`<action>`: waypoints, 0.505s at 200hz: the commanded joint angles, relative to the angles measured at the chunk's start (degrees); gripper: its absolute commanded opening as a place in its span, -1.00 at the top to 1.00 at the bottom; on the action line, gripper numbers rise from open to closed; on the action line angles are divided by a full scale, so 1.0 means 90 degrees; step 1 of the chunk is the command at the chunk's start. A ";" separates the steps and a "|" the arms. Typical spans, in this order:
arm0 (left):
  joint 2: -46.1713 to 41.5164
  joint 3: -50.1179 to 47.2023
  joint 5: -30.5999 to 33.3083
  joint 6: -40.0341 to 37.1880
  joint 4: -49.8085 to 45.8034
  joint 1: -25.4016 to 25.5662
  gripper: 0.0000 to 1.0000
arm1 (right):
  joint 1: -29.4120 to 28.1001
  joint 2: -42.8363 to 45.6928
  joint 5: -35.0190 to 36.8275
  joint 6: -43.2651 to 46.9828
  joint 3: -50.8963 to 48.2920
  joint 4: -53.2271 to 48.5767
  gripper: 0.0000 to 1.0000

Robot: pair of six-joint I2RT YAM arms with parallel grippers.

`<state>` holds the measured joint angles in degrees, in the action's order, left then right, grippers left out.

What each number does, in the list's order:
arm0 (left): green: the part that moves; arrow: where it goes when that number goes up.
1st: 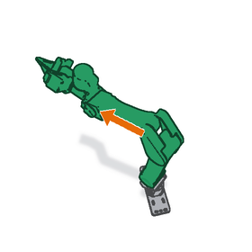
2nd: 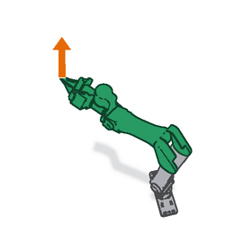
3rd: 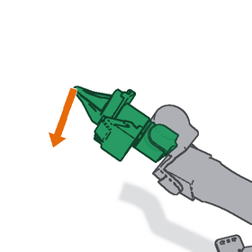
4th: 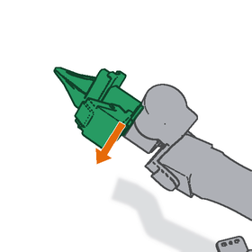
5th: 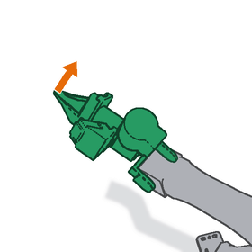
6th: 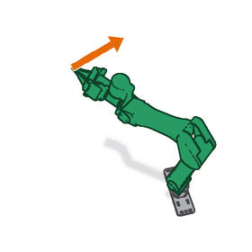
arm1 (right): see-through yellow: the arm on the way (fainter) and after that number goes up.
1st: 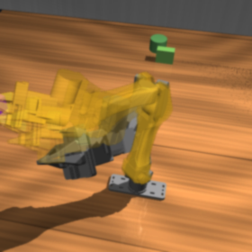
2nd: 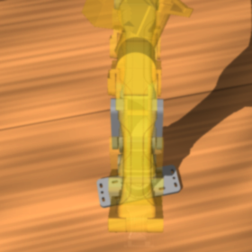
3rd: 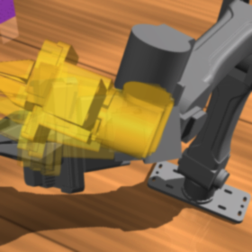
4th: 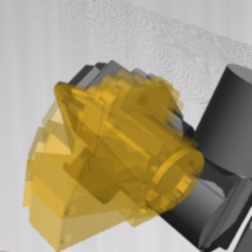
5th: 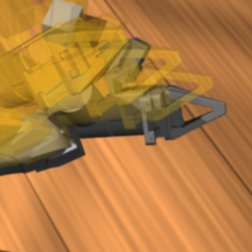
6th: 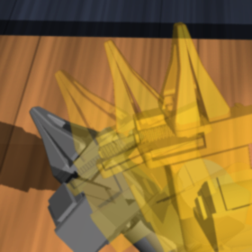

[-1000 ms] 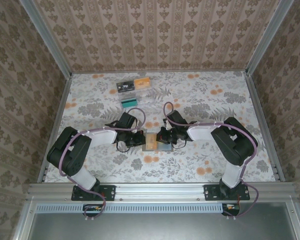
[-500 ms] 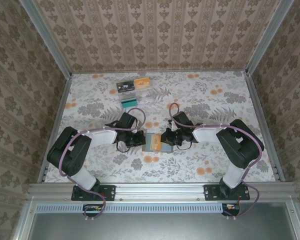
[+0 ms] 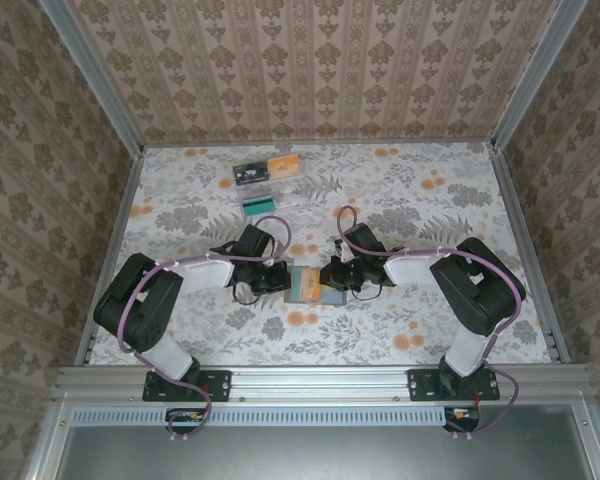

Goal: Take the credit cards out of the card holder

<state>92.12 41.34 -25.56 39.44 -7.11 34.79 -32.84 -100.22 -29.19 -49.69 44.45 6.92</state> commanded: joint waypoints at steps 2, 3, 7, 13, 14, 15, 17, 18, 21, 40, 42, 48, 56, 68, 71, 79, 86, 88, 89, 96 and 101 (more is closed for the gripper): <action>0.0077 -0.0030 0.0172 0.0033 -0.0453 -0.0037 1.00 | 0.0003 -0.0034 0.0118 0.0130 -0.0121 -0.0243 0.96; 0.0077 -0.0032 0.0173 0.0032 -0.0456 -0.0037 1.00 | 0.0010 -0.0030 0.0118 0.0135 -0.0127 -0.0247 0.97; 0.0077 -0.0033 0.0174 0.0027 -0.0468 -0.0042 1.00 | 0.0021 -0.0012 0.0127 0.0154 -0.0146 -0.0273 0.97; 0.0070 -0.0035 0.0181 0.0016 -0.0481 -0.0047 1.00 | 0.0051 0.0034 0.0137 0.0188 -0.0179 -0.0302 0.98; 0.0074 -0.0034 0.0183 0.0014 -0.0485 -0.0047 1.00 | 0.0053 0.0038 0.0137 0.0194 -0.0191 -0.0306 0.99; 0.0076 -0.0034 0.0183 0.0013 -0.0487 -0.0052 1.00 | 0.0054 0.0045 0.0138 0.0196 -0.0196 -0.0303 0.99; 0.0074 -0.0033 0.0184 0.0012 -0.0488 -0.0053 1.00 | 0.0070 0.0060 0.0138 0.0211 -0.0208 -0.0310 0.99; 0.0071 -0.0038 0.0184 0.0007 -0.0493 -0.0055 1.00 | 0.0077 0.0071 0.0133 0.0215 -0.0220 -0.0320 0.99; 0.0067 -0.0034 0.0189 0.0006 -0.0503 -0.0056 1.00 | 0.0099 0.0092 0.0131 0.0231 -0.0245 -0.0328 0.99; 0.0048 -0.0033 0.0193 -0.0017 -0.0533 -0.0076 1.00 | 0.0232 0.0257 0.0104 0.0385 -0.0372 -0.0461 1.00; 0.0048 -0.0033 0.0194 -0.0022 -0.0536 -0.0076 1.00 | 0.0246 0.0277 0.0103 0.0399 -0.0384 -0.0479 1.00; 0.0039 -0.0035 0.0196 -0.0027 -0.0541 -0.0077 1.00 | 0.0293 0.0319 0.0089 0.0443 -0.0429 -0.0517 1.00; 0.0038 -0.0026 0.0194 -0.0044 -0.0550 -0.0076 1.00 | 0.0359 0.0394 0.0066 0.0507 -0.0477 -0.0570 1.00; 0.0036 -0.0014 0.0194 -0.0069 -0.0568 -0.0086 1.00 | 0.0446 0.0478 -0.0006 0.0613 -0.0531 -0.0645 1.00; 0.0031 -0.0006 0.0186 -0.0082 -0.0582 -0.0091 1.00 | 0.0475 0.0502 -0.0019 0.0639 -0.0539 -0.0666 1.00; 0.0029 0.0001 0.0177 -0.0092 -0.0584 -0.0095 1.00 | 0.0534 0.0552 -0.0057 0.0700 -0.0568 -0.0720 1.00; 0.0022 0.0013 0.0174 -0.0091 -0.0605 -0.0103 1.00 | 0.0588 0.0600 -0.0080 0.0733 -0.0601 -0.0735 1.00; 0.0027 0.0015 0.0174 -0.0094 -0.0606 -0.0105 1.00 | 0.0603 0.0612 -0.0090 0.0743 -0.0609 -0.0743 1.00; 0.0023 0.0015 0.0174 -0.0095 -0.0611 -0.0105 1.00 | 0.0608 0.0620 -0.0093 0.0749 -0.0616 -0.0741 1.00; 0.0016 0.0033 0.0167 -0.0104 -0.0617 -0.0105 1.00 | 0.0656 0.0669 -0.0129 0.0782 -0.0640 -0.0755 1.00; 0.0004 0.0043 0.0155 -0.0115 -0.0634 -0.0115 1.00 | 0.0683 0.0699 -0.0162 0.0808 -0.0651 -0.0773 1.00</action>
<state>92.14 41.43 -25.69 39.40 -7.53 34.41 -28.03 -95.61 -30.35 -45.12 40.47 4.75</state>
